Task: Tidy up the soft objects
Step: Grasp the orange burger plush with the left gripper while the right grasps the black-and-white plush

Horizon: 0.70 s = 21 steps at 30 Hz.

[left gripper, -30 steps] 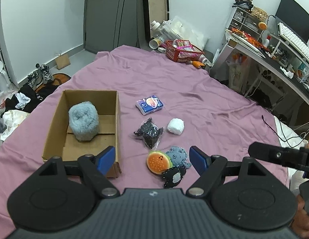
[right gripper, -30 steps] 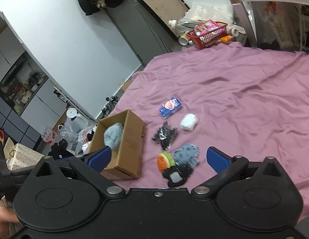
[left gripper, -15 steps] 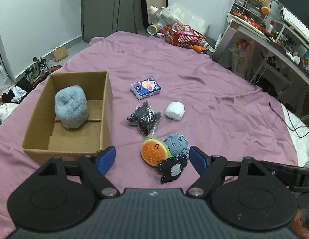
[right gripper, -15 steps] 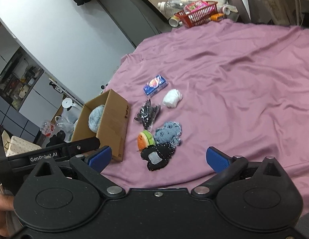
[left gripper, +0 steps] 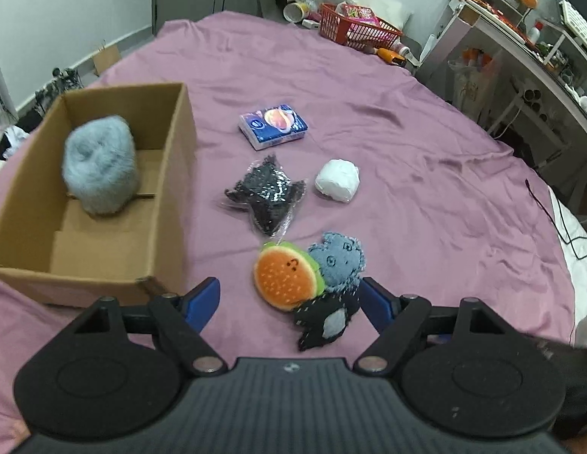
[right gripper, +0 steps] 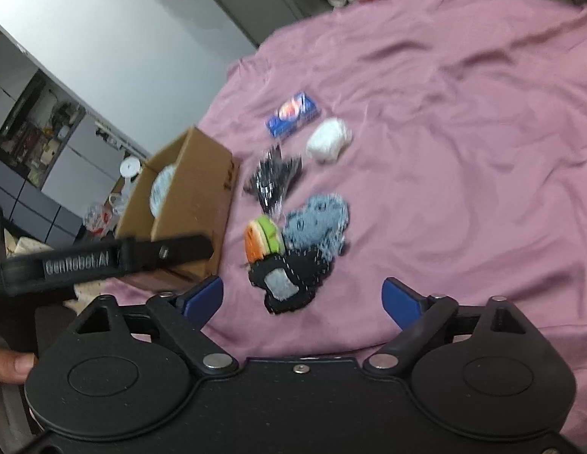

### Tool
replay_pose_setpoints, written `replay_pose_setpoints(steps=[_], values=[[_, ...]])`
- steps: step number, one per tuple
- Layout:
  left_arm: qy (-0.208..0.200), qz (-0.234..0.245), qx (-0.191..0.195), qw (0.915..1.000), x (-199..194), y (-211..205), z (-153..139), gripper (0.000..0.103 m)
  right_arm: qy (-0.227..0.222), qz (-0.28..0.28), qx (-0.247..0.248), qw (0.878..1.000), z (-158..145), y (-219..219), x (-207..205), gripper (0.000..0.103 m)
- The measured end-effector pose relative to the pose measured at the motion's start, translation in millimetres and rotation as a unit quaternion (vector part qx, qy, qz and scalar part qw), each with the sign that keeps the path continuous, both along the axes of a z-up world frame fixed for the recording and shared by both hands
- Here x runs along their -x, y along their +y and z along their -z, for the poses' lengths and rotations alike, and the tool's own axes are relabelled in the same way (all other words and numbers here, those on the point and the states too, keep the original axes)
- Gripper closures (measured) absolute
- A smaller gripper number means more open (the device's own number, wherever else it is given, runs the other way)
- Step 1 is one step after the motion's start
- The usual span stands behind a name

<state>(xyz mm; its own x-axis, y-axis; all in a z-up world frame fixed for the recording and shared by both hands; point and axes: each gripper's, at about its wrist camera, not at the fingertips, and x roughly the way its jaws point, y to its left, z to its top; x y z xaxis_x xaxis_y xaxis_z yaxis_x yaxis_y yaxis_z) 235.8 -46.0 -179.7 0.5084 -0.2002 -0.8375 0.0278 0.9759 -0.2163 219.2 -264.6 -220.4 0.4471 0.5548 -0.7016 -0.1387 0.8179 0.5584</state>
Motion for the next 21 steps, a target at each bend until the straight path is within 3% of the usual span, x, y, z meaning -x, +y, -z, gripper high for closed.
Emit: replay_pose_setpoints(steps=[15,18,20,21], values=[[0.038,-0.013,0.056,0.9976,-37,7,55,0.032,0.042,-0.043,-0.008,0.998,38,32,-33,0.021],[0.039,-0.014,0.063,0.9971,-39,8,59,0.04,0.029,-0.048,0.002,0.998,40,40,-34,0.022],[0.048,-0.014,0.071,0.9962,-40,9,63,0.052,0.02,-0.054,0.012,0.998,40,44,-33,0.024],[0.05,-0.016,0.069,0.9962,-40,9,64,0.053,0.016,-0.056,0.016,0.998,41,44,-33,0.026]])
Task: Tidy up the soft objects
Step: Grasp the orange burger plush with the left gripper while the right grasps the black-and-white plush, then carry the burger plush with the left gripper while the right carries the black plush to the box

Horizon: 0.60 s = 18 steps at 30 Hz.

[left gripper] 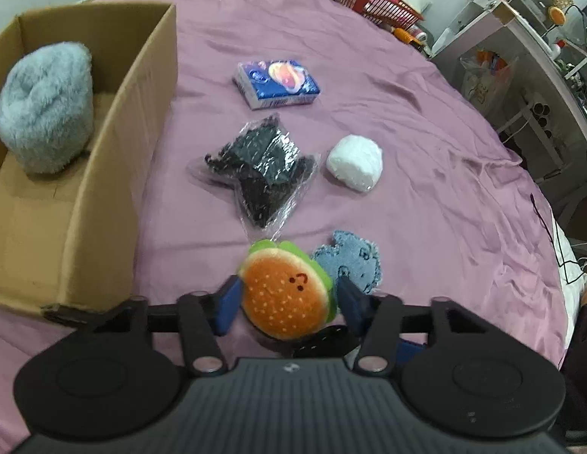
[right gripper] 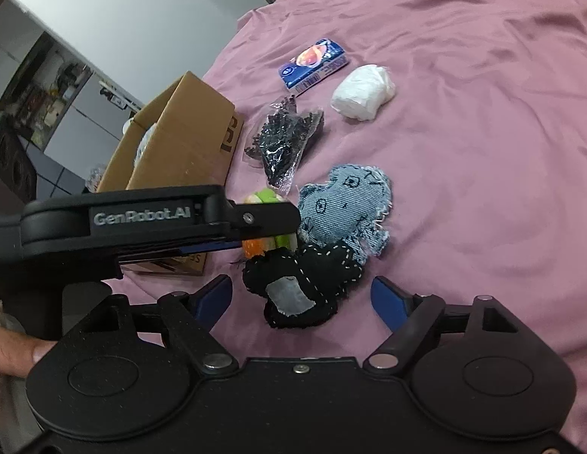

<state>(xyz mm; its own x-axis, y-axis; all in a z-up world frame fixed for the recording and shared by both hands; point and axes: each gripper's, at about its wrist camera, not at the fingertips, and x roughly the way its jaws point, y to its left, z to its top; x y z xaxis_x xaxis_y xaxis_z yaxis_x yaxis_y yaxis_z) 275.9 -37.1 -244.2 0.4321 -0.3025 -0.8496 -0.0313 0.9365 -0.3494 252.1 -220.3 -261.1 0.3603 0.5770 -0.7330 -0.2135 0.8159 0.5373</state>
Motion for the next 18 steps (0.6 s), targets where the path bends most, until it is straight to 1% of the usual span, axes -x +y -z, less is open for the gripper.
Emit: replay_pose_setpoints(steps=[3,4,6,7,8,11,18], values=[[-0.007,0.01,-0.003,0.9999,2,-2,0,0.059,-0.015,-0.006,0.014,1.0,0,3,1,0.039],[-0.009,0.012,-0.005,0.9999,3,-2,0,0.063,-0.019,-0.007,0.016,1.0,0,2,2,0.048],[-0.014,0.013,-0.003,0.9998,5,-3,-2,0.065,-0.022,-0.005,0.021,1.0,-1,0,2,0.056],[-0.015,0.013,-0.002,0.9998,6,-2,-3,0.066,-0.024,-0.004,0.024,0.999,-1,-1,3,0.064],[-0.015,0.012,-0.002,0.9998,7,-2,-4,0.068,-0.024,-0.003,0.023,0.999,-1,-2,4,0.068],[-0.019,0.01,-0.002,0.9998,9,-2,-9,0.069,-0.02,0.0,0.016,1.0,-2,-5,4,0.072],[-0.041,0.019,-0.009,0.9989,20,-2,-34,0.069,-0.033,0.012,0.02,0.999,-14,-13,14,0.072]])
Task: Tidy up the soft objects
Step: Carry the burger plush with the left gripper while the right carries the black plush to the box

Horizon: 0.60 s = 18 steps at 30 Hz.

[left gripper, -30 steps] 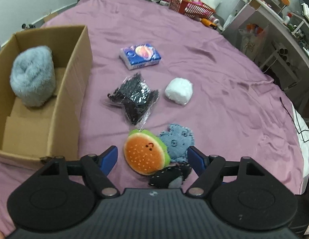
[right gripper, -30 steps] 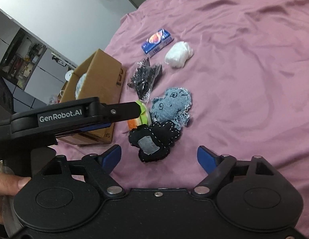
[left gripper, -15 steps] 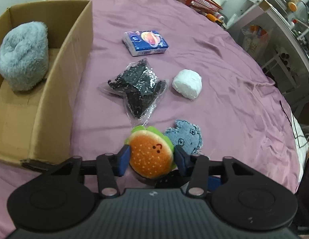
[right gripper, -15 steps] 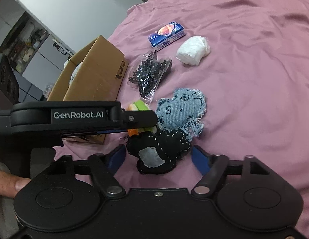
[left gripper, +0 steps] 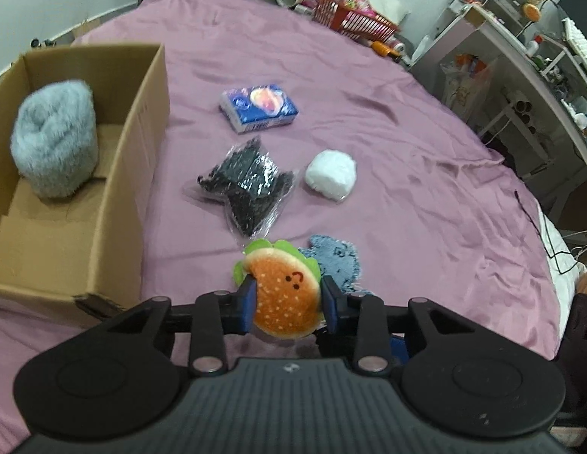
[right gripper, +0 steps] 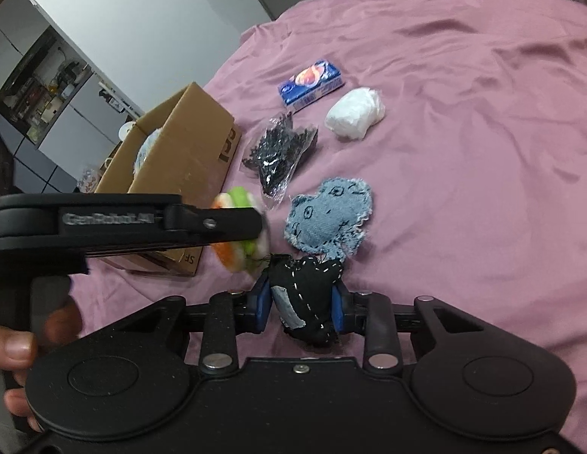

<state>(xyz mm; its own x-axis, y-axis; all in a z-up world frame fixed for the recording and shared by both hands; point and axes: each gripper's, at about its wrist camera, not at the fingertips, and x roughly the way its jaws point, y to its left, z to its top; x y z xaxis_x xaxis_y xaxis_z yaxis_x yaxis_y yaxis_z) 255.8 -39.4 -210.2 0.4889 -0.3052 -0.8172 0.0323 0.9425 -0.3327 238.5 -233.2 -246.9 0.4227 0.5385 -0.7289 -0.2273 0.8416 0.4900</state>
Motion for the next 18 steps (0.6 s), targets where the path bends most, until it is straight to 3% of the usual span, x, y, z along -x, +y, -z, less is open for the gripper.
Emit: replay_pose_setpoints(steps=[6,18], values=[[-0.02,0.007,-0.006,0.9998,13,6,-31,0.069,-0.017,0.025,-0.003,1.0,-20,-13,9,0.072],[-0.063,-0.002,-0.017,0.9979,40,27,-80,0.069,-0.067,0.021,-0.006,0.998,-72,-1,24,0.072]])
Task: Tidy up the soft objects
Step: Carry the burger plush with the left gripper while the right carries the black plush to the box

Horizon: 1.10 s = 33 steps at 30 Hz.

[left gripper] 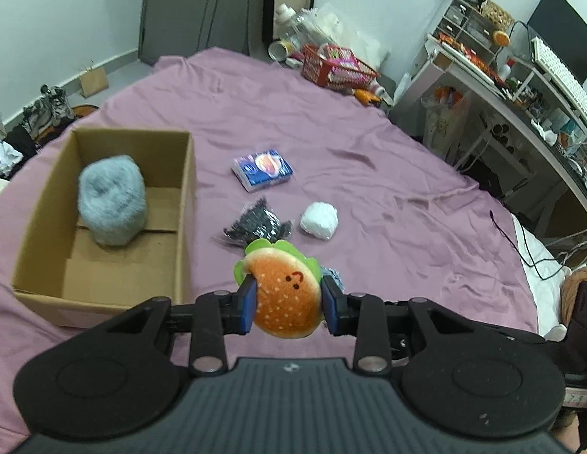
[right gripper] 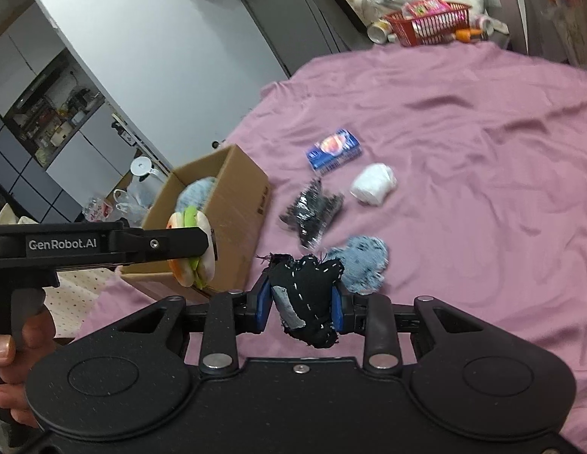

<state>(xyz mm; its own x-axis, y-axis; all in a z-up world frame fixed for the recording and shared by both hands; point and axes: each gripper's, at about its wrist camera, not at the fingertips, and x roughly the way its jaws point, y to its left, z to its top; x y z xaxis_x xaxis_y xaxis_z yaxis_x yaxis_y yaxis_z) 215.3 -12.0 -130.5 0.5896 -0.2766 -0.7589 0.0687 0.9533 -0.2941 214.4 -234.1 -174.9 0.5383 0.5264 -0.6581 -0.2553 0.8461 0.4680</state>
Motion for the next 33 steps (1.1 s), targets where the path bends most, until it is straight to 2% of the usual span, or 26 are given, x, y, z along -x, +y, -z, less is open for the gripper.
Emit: replay_pose_setpoints(steps=[8,16,26,33], values=[[-0.025,-0.01,0.002,0.9996,12,14,-25,0.069,-0.021,0.004,-0.001,1.0,-28,12,5,0.072],[-0.04,-0.038,0.013,0.9984,22,34,-36,0.069,-0.04,0.012,0.0,0.999,-49,22,6,0.072],[-0.049,-0.093,0.031,0.994,18,74,-28,0.069,-0.052,-0.007,0.002,0.999,-57,47,-8,0.072],[-0.054,-0.119,0.043,0.9904,7,110,-19,0.069,-0.051,-0.014,0.007,0.999,-50,70,-26,0.072]])
